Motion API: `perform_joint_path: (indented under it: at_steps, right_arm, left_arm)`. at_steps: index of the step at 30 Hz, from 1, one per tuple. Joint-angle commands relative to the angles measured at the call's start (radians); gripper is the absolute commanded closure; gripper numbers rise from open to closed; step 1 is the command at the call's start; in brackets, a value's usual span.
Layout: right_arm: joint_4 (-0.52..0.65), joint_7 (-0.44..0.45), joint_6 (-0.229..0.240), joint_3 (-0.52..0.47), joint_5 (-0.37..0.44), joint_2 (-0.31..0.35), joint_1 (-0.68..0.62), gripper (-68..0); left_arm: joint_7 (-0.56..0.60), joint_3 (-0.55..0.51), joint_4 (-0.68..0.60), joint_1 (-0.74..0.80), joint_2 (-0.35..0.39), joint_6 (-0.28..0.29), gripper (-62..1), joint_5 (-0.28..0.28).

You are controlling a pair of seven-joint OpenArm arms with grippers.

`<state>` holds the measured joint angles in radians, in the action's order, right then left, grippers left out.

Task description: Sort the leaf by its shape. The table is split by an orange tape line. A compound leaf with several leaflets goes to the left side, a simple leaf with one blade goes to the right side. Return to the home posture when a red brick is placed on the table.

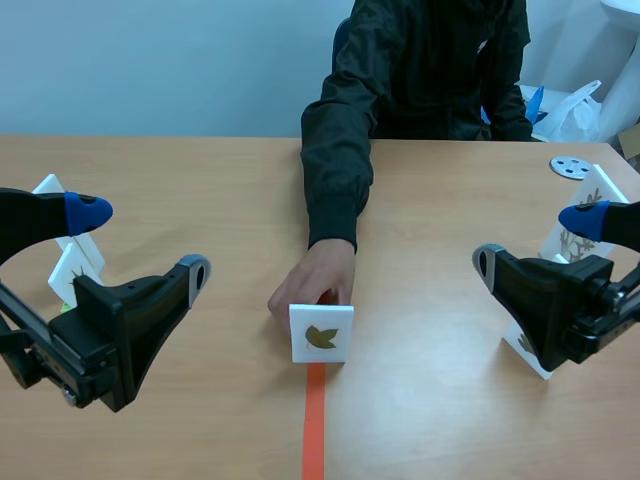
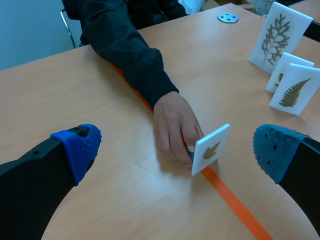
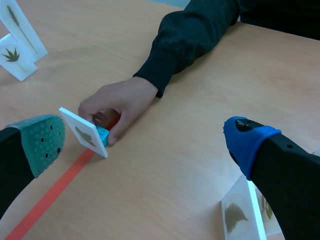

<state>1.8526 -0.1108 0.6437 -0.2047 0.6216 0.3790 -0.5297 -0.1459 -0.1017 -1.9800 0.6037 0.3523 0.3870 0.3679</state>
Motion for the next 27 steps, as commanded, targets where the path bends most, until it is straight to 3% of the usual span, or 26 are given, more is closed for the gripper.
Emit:
perform_joint_path:
  at_steps: [1,5,27]
  right_arm:
    - [0.023,0.016,-0.008,-0.003,0.018,0.008,0.012,-67.9]
    - [0.023,0.016,-0.035,-0.003,0.014,0.008,0.012,-67.9]
    - [0.023,0.015,-0.035,-0.003,0.014,0.008,0.012,-67.9]
  left_arm:
    - [0.017,-0.005,-0.002,-0.003,-0.003,0.002,-62.3,0.010]
    - [0.014,-0.005,-0.002,-0.003,-0.002,0.002,-62.3,0.010]
    - [-0.035,-0.005,-0.002,-0.003,-0.002,0.014,-62.3,0.006]
